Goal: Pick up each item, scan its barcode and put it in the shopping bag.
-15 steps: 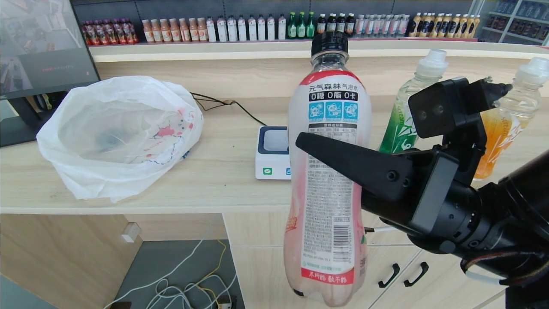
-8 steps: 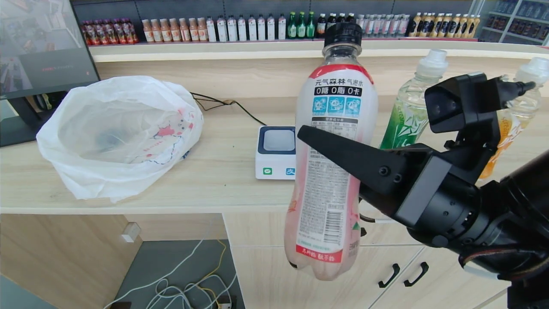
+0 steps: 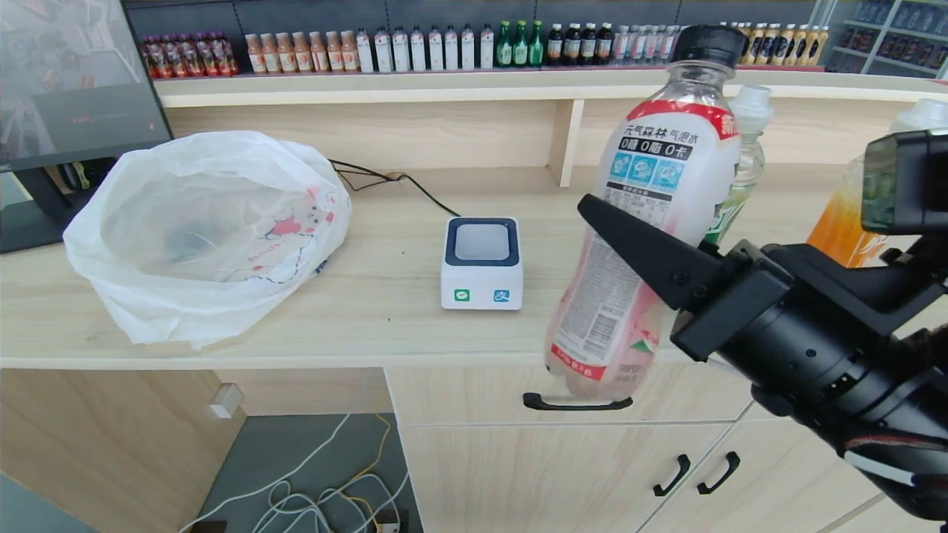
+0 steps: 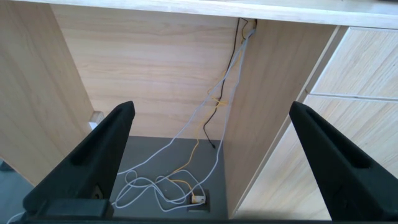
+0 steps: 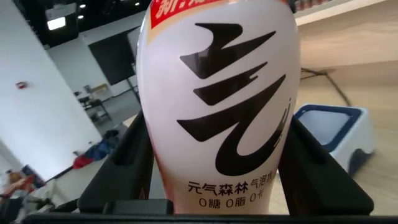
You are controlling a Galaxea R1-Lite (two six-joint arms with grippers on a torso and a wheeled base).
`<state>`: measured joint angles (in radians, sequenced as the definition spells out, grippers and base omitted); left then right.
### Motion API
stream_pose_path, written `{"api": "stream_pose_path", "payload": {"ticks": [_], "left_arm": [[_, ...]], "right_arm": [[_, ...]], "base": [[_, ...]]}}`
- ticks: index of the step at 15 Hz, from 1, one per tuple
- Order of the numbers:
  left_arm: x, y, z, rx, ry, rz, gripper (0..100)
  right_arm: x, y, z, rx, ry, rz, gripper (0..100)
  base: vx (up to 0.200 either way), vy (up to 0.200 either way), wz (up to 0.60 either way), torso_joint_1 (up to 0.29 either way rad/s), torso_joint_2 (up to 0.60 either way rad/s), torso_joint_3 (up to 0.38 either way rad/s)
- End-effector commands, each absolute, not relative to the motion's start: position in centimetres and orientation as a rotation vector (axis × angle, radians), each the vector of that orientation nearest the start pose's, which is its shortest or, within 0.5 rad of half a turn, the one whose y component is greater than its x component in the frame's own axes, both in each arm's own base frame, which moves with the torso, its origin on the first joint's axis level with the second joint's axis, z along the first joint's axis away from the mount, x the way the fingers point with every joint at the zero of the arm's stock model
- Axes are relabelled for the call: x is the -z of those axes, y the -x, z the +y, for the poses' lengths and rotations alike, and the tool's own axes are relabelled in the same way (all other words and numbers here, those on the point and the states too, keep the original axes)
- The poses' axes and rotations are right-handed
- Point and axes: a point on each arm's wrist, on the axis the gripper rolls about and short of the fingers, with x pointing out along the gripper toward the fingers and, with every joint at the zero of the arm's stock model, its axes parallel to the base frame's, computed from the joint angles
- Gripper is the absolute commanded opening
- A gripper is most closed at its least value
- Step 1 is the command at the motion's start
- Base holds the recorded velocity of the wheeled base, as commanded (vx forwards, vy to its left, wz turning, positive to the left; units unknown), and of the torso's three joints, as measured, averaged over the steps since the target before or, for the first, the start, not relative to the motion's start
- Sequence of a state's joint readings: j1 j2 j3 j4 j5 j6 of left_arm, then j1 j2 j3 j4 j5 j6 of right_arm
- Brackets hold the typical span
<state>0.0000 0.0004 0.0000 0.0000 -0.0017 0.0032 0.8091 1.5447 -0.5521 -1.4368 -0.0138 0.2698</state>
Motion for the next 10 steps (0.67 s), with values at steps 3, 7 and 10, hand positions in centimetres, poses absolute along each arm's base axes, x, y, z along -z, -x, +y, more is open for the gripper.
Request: {"api": "stream_pose_path", "payload": {"ticks": [3,7,10], "left_arm": [[-7.5,2.3,0.0,0.002,-0.003,0.0,100],[-7.5,2.3,0.0,0.002,-0.005,0.0,100],[-7.5,2.3,0.0,0.003,-0.006,0.0,100]], "right_arm": [[-24.4,-16.5,16.5,-0.634,-0.338,-0.383,0],[-24.3,-17.2,15.0,-0.539,-0.225,-0.431,0],[-24.9,-18.3,14.0,-0.461,-0.16,-0.475,0]], "base": [[0.0,0.0,0.0,0.0,0.0,0.0],[0.0,0.0,0.0,0.0,0.0,0.0],[0.0,0.0,0.0,0.0,0.0,0.0]]}}
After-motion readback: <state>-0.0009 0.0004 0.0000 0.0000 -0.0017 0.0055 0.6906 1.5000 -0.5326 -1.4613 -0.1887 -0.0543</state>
